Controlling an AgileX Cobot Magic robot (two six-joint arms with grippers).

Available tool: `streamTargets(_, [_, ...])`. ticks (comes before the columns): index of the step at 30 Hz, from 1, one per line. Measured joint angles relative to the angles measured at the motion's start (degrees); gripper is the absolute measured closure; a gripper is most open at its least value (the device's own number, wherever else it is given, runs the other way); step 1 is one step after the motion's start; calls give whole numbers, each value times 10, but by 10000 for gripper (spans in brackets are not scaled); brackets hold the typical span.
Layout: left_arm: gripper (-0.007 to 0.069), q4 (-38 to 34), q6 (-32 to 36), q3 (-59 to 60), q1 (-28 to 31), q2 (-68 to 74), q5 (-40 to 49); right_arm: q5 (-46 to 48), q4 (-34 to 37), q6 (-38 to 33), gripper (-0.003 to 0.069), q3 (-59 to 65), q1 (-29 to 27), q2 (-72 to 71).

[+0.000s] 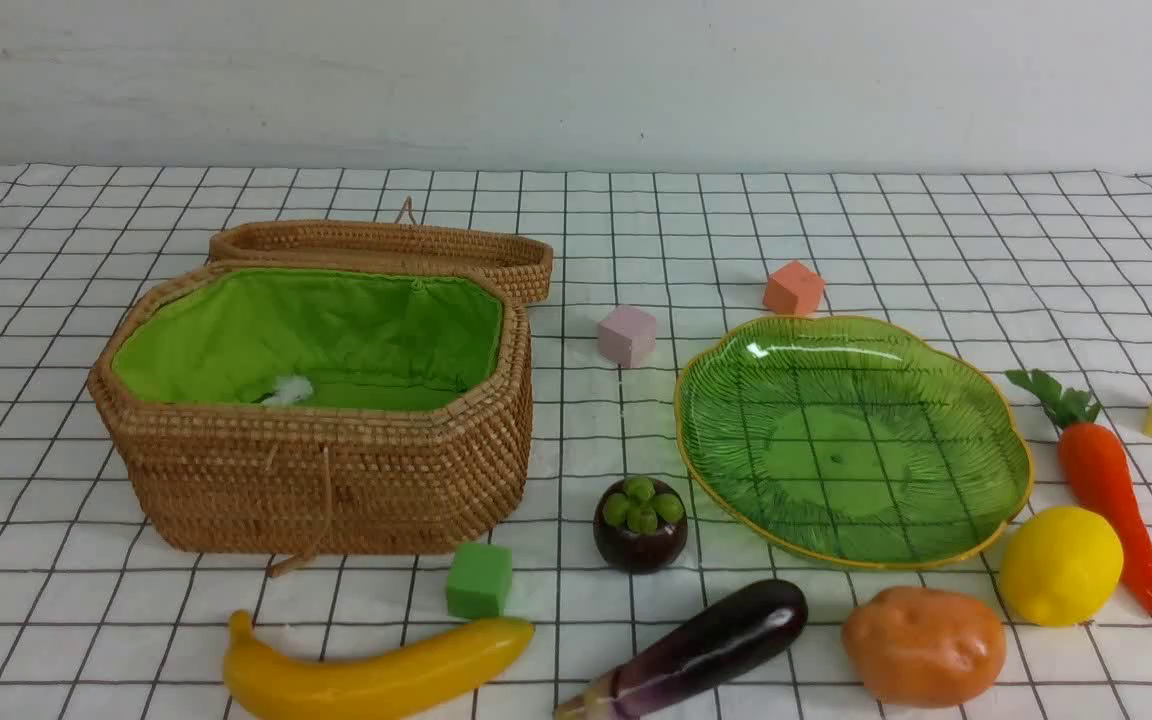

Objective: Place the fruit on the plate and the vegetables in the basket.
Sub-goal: Use the left arm to grab a banana and put it into the right plate

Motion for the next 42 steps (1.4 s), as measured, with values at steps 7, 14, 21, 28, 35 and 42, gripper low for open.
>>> streamTargets(7, [386,0,0,0,0,0,0,0,0,0,416,0,0,0])
streamTargets(14, [386,0,0,0,0,0,0,0,0,0,416,0,0,0])
streamTargets(21, [386,0,0,0,0,0,0,0,0,0,416,0,0,0])
streamTargets(28, [386,-140,-65,0,0,0,-112,0,0,0,415,0,0,0])
streamTargets(35, [386,-373,-140,0,0,0,-287,0,0,0,416,0,0,0])
streamTargets(42, [430,-405,-46,0,0,0,-364,0,0,0,416,0,0,0])
